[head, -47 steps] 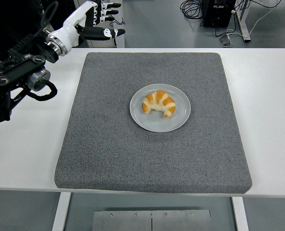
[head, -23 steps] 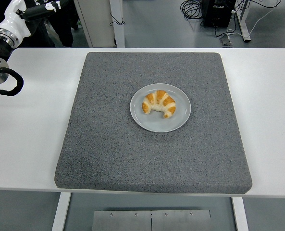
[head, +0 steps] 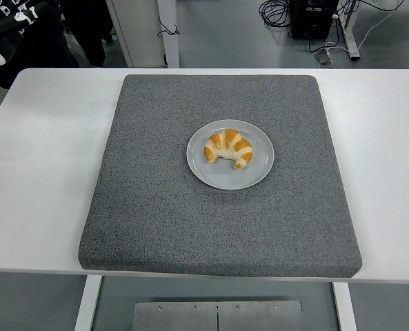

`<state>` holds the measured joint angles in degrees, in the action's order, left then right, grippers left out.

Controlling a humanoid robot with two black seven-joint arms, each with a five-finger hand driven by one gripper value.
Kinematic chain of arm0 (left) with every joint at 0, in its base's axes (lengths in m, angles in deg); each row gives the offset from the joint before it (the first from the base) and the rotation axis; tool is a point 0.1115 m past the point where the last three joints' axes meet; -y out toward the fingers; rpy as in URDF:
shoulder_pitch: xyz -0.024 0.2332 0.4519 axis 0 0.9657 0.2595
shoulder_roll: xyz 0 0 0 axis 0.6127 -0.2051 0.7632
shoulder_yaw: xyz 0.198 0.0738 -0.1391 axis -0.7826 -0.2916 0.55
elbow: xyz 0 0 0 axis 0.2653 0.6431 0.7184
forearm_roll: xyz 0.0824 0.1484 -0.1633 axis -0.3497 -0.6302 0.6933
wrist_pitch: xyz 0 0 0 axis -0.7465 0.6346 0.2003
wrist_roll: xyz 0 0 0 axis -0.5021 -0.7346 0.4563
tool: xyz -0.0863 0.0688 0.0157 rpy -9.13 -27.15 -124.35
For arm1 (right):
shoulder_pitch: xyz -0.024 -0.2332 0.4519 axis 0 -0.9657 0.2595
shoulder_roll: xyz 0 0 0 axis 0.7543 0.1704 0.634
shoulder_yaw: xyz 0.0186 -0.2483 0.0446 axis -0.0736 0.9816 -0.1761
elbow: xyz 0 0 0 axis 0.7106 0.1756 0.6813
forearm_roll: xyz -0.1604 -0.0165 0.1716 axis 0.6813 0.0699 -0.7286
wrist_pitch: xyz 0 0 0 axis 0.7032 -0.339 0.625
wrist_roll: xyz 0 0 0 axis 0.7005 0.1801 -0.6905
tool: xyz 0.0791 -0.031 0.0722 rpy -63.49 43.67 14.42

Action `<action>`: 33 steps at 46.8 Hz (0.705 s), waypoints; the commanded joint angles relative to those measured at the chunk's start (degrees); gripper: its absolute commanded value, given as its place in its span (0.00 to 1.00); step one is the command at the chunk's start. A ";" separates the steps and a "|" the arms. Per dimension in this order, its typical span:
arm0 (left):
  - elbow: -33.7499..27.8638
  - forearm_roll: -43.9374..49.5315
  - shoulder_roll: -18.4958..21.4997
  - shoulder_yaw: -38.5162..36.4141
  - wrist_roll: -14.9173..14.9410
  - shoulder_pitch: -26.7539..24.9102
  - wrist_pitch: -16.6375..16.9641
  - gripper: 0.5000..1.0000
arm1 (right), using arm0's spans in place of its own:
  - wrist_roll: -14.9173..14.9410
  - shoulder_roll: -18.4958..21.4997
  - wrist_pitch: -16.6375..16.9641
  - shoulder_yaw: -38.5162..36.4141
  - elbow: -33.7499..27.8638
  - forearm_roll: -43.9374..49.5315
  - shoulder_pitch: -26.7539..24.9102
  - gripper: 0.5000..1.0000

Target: Place the bread on the plate

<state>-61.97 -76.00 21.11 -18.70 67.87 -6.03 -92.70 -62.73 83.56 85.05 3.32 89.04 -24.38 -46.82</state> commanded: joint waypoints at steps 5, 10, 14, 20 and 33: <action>1.90 1.37 -0.18 1.07 -0.20 1.47 -0.41 0.84 | 0.00 0.00 -0.06 0.03 -0.01 0.09 -0.27 1.00; 2.17 1.55 -0.62 1.16 -0.38 2.34 -0.50 0.84 | 0.00 0.00 -0.06 0.03 -0.01 0.09 -0.27 1.00; 2.25 1.55 -0.97 1.07 -0.38 2.87 -0.50 0.85 | 0.00 0.00 -0.06 -0.05 -0.01 0.00 -0.27 1.00; 2.17 1.55 -1.23 0.90 -0.38 3.31 -0.50 0.86 | 0.00 0.00 -0.06 -0.05 -0.01 0.00 -0.36 1.00; 2.25 1.02 -5.80 0.28 -0.38 2.96 -0.06 0.86 | 0.00 0.00 -0.15 -0.49 -0.01 0.00 -0.10 1.00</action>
<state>-59.74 -74.59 17.12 -18.24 67.49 -2.81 -93.08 -62.72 83.56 84.92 2.83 89.02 -24.38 -46.92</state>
